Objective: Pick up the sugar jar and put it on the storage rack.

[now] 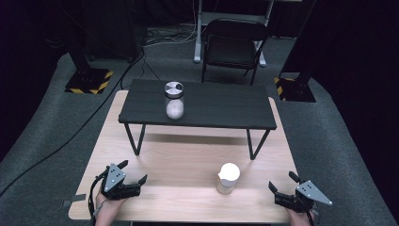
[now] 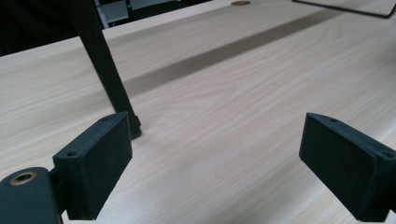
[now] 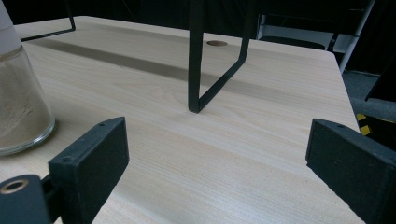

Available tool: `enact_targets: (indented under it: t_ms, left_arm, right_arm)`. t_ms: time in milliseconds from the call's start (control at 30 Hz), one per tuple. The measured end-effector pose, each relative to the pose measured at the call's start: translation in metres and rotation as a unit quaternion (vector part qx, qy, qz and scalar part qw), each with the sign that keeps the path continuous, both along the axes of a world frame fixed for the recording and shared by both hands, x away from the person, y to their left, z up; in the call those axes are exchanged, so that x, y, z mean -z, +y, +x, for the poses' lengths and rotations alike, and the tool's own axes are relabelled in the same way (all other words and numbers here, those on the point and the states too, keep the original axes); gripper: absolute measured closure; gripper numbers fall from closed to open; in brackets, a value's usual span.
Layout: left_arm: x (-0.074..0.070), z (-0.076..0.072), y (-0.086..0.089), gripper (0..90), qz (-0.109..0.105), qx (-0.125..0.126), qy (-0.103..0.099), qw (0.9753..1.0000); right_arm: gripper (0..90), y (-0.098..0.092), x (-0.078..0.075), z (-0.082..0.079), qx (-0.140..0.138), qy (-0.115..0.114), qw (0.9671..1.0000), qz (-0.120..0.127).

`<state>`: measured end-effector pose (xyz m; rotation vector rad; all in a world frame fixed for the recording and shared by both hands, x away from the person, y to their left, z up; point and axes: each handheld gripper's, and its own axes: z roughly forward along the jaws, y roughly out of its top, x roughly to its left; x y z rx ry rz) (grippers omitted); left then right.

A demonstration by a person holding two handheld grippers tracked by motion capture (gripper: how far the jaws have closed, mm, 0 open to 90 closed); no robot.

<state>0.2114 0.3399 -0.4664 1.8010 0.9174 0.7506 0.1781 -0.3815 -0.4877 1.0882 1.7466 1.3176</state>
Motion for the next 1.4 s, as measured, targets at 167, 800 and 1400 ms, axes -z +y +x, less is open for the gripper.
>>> enact_targets:
  t_ms: [167,800,1400]
  left_arm:
    - [0.003,-0.003,0.001,8.8,0.008,0.003,0.0,1.0]
    - [0.009,-0.007,0.005,7.9,-0.002,-0.011,0.008,0.9999]
    - [0.009,-0.005,0.007,8.2,-0.008,-0.01,0.013,0.9998]
  right_arm:
    - [4.8,0.0,-0.001,0.001,-0.003,0.002,1.0,-0.004]
    - [4.6,-0.001,0.0,0.001,-0.002,0.002,1.0,0.0]
    - [4.6,0.0,-0.001,0.001,-0.003,0.003,1.0,0.0]
